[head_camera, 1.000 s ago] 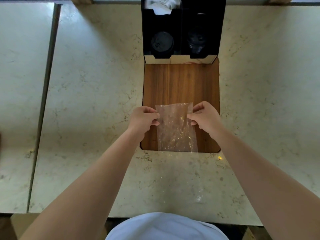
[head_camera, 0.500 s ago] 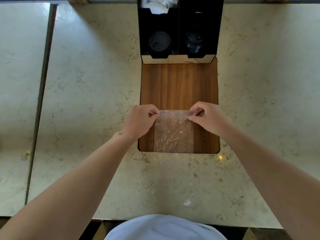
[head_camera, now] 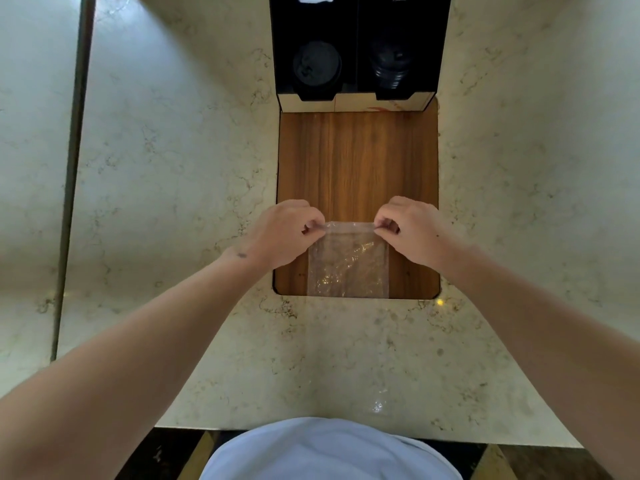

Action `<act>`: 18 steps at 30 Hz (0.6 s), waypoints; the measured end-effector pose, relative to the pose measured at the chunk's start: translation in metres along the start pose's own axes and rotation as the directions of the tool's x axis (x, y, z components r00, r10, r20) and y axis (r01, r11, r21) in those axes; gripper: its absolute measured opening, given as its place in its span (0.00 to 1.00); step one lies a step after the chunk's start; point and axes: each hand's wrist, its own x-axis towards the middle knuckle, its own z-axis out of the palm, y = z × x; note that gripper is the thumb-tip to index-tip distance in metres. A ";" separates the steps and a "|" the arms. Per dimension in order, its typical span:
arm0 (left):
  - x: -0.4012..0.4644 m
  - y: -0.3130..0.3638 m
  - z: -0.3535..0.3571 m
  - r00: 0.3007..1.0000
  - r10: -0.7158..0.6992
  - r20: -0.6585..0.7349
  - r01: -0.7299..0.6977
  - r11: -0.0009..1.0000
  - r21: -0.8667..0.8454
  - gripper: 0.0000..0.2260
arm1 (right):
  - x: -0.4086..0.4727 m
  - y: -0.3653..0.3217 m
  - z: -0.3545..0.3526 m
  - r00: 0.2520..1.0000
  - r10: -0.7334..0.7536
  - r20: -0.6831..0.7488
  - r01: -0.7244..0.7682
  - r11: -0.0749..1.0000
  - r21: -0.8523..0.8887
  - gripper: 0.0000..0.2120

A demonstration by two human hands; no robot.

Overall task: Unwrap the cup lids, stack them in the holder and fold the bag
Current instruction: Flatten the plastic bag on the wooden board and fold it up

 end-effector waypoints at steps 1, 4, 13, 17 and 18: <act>0.000 0.000 0.002 1.000 0.007 0.006 -0.007 1.000 0.009 0.04 | 0.000 0.000 0.000 1.000 -0.003 0.004 0.003 1.000 0.001 0.00; 0.000 0.000 0.002 0.999 0.052 -0.004 -0.051 0.997 0.064 0.06 | -0.001 0.001 0.001 0.999 -0.033 0.002 0.033 0.999 -0.026 0.01; -0.011 -0.007 0.000 0.929 0.371 -0.009 -0.355 0.897 0.262 0.04 | -0.014 0.005 0.010 0.966 -0.249 -0.077 0.227 0.949 -0.218 0.02; -0.020 -0.014 0.004 0.904 0.427 0.002 -0.405 0.857 0.319 0.05 | -0.021 0.001 0.013 0.945 -0.322 -0.063 0.297 0.921 -0.253 0.03; -0.022 -0.015 0.005 0.902 0.432 0.011 -0.411 0.848 0.335 0.05 | -0.022 0.001 0.013 0.945 -0.323 -0.055 0.299 0.918 -0.262 0.03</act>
